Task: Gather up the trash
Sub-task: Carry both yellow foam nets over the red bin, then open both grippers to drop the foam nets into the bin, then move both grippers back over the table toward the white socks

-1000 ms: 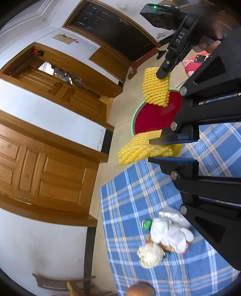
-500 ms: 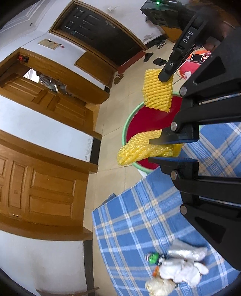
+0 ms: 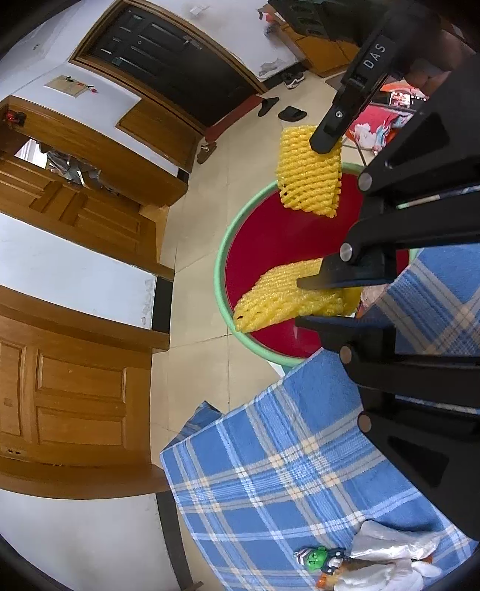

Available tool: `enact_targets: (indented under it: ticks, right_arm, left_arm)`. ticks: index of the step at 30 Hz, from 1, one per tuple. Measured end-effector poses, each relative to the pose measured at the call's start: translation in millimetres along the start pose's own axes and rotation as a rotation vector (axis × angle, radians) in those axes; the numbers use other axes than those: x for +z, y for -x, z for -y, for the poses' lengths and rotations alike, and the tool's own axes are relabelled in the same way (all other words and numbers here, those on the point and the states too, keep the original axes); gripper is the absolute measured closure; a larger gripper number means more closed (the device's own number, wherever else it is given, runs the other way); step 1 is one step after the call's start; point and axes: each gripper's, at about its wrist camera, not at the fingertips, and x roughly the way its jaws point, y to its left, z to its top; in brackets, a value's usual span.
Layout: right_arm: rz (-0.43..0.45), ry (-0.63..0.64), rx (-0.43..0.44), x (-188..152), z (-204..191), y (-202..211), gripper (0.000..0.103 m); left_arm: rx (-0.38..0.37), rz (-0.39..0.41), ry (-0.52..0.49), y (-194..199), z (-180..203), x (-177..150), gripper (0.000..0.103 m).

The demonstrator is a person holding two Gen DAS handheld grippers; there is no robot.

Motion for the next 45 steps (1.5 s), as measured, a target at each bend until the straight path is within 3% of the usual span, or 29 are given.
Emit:
enact_targets:
  ticks: [2, 6, 11, 16, 23, 39, 45]
  right_arm:
    - [-0.004, -0.005, -0.004, 0.9, 3.3, -2.3, 0.087]
    - [-0.012, -0.013, -0.01, 1.1, 6.2, -6.2, 0.086]
    - [-0.015, -0.024, -0.012, -0.2, 8.1, -8.4, 0.086]
    - [-0.029, -0.024, -0.008, -0.4, 7.3, -9.7, 0.065]
    - [-0.025, -0.011, 0.0, -5.5, 0.4, -5.4, 0.056]
    - [0.023, 0.003, 0.025, -14.8, -15.0, 23.3, 0.042]
    - [0.029, 0.039, 0.03, -19.9, -29.1, 31.7, 0.028]
  left_arm:
    - [0.012, 0.0, -0.011, -1.5, 3.4, -0.7, 0.089]
    - [0.024, -0.007, -0.01, -1.7, 6.0, -2.1, 0.073]
    - [0.031, -0.01, 0.008, 0.0, 1.3, -1.8, 0.071]
    - [0.049, -0.008, 0.029, 4.9, -2.2, -4.7, 0.068]
    - [0.064, 0.0, 0.047, 17.0, -8.5, -11.1, 0.061]
    - [0.136, 0.082, 0.089, 69.7, -27.1, -21.4, 0.034]
    - [0.171, 0.109, 0.117, 91.6, -40.1, -26.9, 0.032]
